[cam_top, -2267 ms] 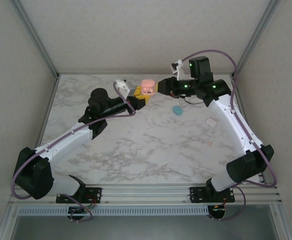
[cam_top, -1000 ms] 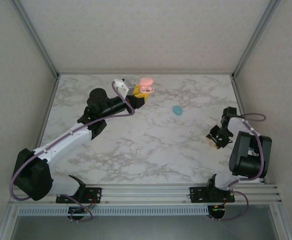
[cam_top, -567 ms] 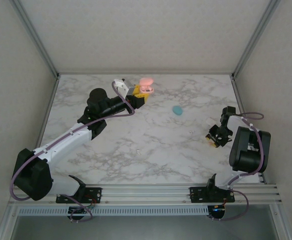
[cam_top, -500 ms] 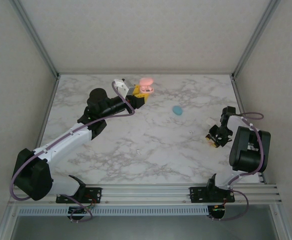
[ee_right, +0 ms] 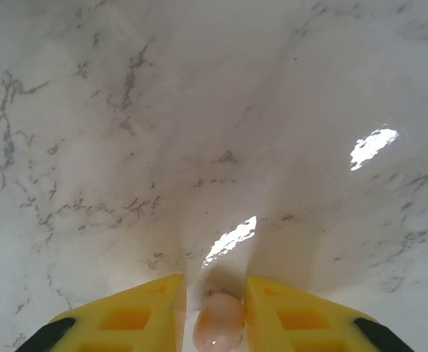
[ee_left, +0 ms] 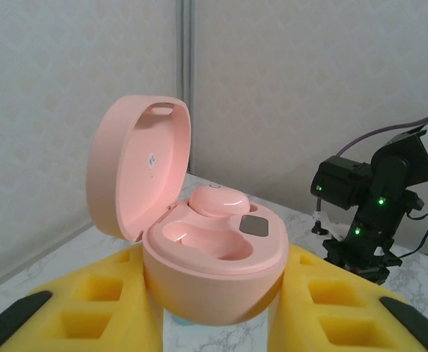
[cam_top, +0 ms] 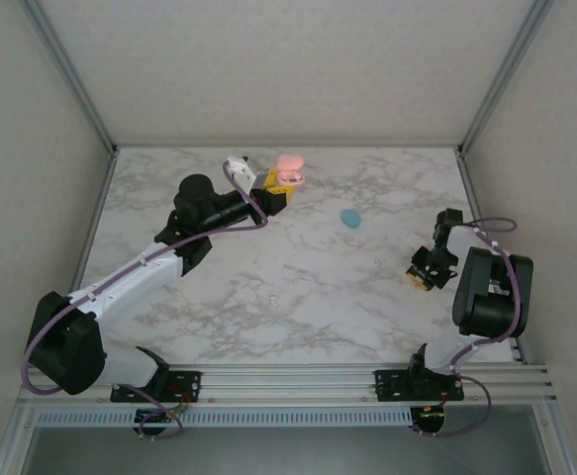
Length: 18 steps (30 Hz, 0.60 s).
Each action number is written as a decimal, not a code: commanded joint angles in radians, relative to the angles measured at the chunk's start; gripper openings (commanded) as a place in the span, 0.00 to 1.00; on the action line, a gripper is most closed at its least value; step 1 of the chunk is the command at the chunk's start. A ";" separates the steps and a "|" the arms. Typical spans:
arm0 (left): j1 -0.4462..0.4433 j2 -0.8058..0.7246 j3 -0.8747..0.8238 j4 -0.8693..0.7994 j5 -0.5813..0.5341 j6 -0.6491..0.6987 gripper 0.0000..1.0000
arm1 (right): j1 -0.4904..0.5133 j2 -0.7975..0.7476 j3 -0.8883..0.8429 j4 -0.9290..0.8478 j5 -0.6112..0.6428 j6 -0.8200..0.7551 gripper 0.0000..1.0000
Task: Insert the wireless bluetooth earbuds into the charging case
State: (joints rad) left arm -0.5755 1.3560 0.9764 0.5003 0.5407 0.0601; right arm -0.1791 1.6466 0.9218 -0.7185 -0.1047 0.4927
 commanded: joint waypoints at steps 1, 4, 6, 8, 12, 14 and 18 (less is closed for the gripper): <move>-0.011 0.000 0.039 0.000 -0.004 0.002 0.18 | 0.023 0.017 0.020 -0.028 0.011 -0.018 0.27; -0.011 -0.001 0.038 0.000 -0.004 0.002 0.18 | 0.028 0.021 0.018 -0.033 0.021 -0.019 0.26; -0.011 -0.001 0.036 -0.002 -0.005 0.004 0.18 | 0.031 0.026 0.018 -0.034 0.027 -0.021 0.26; -0.011 -0.004 0.036 -0.003 -0.005 0.006 0.18 | 0.033 0.030 0.020 -0.037 0.039 -0.022 0.25; -0.011 -0.007 0.035 -0.006 -0.007 0.006 0.18 | 0.035 0.030 0.026 -0.041 0.042 -0.031 0.23; -0.011 -0.009 0.033 -0.006 -0.008 0.007 0.18 | 0.036 0.026 0.031 -0.047 0.042 -0.040 0.19; -0.011 -0.007 0.033 -0.005 -0.013 0.005 0.18 | 0.043 -0.006 0.049 -0.058 0.010 -0.053 0.19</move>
State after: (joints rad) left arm -0.5755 1.3560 0.9802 0.4881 0.5400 0.0601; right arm -0.1497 1.6562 0.9379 -0.7452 -0.0784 0.4595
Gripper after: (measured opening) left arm 0.334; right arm 0.190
